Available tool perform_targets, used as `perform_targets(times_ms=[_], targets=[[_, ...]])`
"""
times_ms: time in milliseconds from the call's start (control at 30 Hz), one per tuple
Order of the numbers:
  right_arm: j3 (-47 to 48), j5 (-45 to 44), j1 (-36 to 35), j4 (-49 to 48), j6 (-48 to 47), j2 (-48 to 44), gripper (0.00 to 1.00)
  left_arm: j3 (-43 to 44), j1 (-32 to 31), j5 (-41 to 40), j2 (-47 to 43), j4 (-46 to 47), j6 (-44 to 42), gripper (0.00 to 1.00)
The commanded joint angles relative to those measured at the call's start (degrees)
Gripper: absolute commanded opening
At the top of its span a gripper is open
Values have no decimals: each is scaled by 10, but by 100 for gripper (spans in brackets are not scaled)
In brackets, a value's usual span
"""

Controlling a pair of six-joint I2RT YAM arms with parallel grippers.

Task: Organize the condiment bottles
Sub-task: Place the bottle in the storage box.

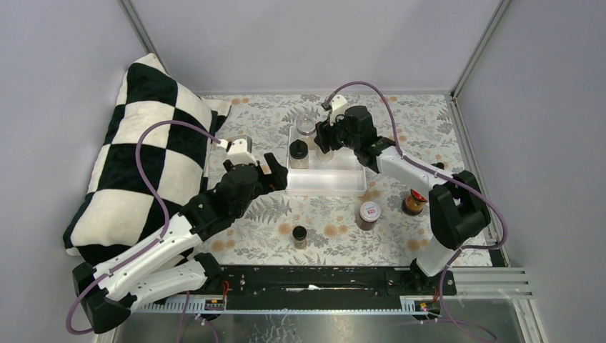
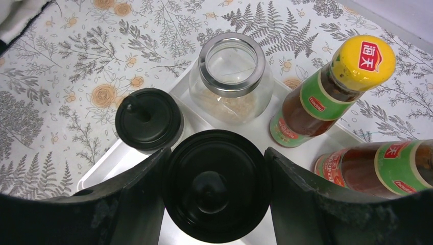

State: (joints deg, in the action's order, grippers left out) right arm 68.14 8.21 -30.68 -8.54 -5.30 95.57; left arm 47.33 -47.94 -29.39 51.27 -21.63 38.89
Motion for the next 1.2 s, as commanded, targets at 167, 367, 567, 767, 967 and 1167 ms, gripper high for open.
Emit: perform_targets(times_ms=[167,367,567,767,967,1167], targets=[[-20,-14,6,-109,0,30,60,0,2,15,-7,20,-6,99],[-52,-22,7,-132,6,34,60,2,2,15,-8,20,-5,99],[-61,-16,6,-153,18,51,61,2,2,23,-11,20,-2,99],[-49,-8,6,-154,21,66,61,-1,3,22,-17,19,-2,99],[-52,-10,6,-150,21,71,80,1,2,28,-12,18,-4,99],[-52,-13,7,-136,22,46,90,11,2,21,-4,6,-2,99]])
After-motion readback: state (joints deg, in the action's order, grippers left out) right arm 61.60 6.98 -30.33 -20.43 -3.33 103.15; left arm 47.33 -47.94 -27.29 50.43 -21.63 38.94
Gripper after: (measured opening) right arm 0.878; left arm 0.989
